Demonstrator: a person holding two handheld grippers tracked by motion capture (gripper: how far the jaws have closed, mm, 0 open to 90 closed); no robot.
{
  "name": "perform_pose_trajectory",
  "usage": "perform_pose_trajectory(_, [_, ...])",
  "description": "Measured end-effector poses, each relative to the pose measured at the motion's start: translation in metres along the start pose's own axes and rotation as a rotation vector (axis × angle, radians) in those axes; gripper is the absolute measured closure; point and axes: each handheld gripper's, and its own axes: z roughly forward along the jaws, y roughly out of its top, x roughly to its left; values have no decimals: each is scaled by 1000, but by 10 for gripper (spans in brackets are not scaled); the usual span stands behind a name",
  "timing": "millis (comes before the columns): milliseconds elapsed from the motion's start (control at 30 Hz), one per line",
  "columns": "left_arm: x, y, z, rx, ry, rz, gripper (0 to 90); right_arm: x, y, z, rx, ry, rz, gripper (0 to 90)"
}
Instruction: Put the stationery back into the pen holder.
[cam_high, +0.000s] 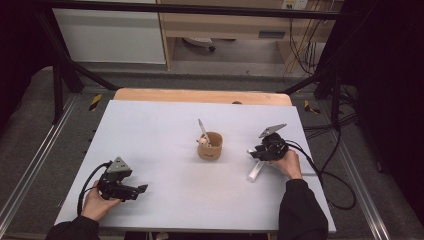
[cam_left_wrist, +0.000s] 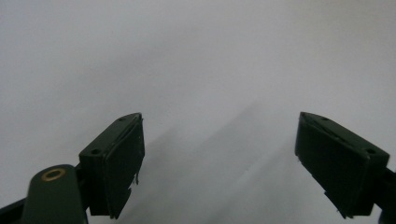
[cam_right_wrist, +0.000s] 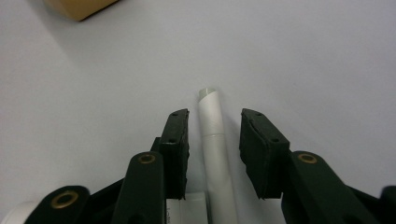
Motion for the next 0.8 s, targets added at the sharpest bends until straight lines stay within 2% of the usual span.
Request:
perform_pose_trajectory(200, [0, 0, 0, 4, -1, 4, 157, -1, -1, 2, 22, 8, -14, 679])
perform_pose_trajectory(400, [0, 0, 0, 6, -1, 5, 157, -3, -4, 2, 20, 20, 0, 724])
perform_pose_trajectory(800, [0, 0, 1, 7, -1, 6, 157, -4, -4, 2, 29, 20, -47, 779])
